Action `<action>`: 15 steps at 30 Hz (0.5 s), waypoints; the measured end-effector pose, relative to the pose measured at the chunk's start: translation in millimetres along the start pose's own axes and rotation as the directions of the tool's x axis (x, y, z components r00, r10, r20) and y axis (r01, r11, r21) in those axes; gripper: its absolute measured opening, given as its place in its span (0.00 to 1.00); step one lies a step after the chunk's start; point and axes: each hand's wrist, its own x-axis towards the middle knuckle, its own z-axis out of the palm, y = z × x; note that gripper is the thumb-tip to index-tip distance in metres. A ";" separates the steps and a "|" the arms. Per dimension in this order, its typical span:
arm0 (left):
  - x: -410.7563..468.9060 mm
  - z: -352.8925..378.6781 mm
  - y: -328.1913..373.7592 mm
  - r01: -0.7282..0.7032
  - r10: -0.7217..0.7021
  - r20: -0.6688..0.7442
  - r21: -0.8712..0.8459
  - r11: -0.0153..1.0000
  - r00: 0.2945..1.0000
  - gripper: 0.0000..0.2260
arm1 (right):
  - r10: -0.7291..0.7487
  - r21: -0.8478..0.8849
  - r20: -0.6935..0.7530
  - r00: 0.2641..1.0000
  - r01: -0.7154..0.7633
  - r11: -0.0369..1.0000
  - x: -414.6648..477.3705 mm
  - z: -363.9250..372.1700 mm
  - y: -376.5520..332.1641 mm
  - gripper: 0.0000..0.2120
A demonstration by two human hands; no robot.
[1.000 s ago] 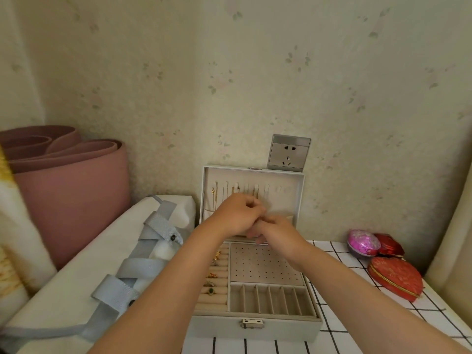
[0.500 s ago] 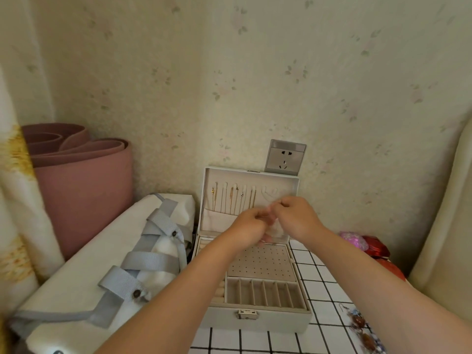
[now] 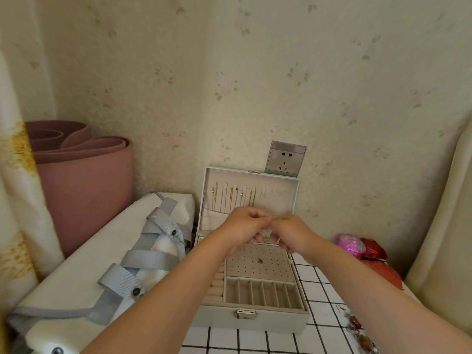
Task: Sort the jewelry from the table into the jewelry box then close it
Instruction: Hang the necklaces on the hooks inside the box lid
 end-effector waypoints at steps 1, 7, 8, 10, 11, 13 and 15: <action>0.0 -0.2 -0.6 -0.011 0.011 -0.022 0.025 1.000 1.000 0.04 | -0.004 0.006 0.046 0.999 0.003 1.000 -1.3 4.0 1.7 0.08; 2.5 -5.4 -4.4 -0.109 0.119 -0.057 0.151 0.983 0.991 0.04 | -0.094 -0.008 0.046 0.995 0.094 0.996 2.3 15.2 2.0 0.07; 3.6 -7.0 -5.7 -0.128 0.141 -0.064 0.176 0.976 0.988 0.04 | -0.089 -0.009 0.036 0.995 0.089 0.996 4.0 14.2 1.2 0.07; 4.9 -9.6 -8.6 -0.177 0.202 -0.087 0.236 0.956 0.976 0.06 | -0.085 -0.038 0.005 0.996 0.085 0.996 7.7 10.9 -1.4 0.07; 4.5 -10.8 -10.6 -0.202 0.239 -0.103 0.285 0.937 0.965 0.07 | -0.093 -0.062 -0.017 0.996 0.092 0.994 9.6 8.7 -3.6 0.08; 6.1 -14.6 -16.6 -0.259 0.355 -0.126 0.472 0.843 0.926 0.08 | -0.129 -0.113 -0.068 0.989 0.121 0.986 13.6 3.6 -10.6 0.09; 8.7 -18.8 -24.6 -0.289 0.455 -0.061 0.696 0.657 0.888 0.11 | -0.156 -0.114 -0.105 0.982 0.144 0.983 17.1 -2.2 -19.1 0.08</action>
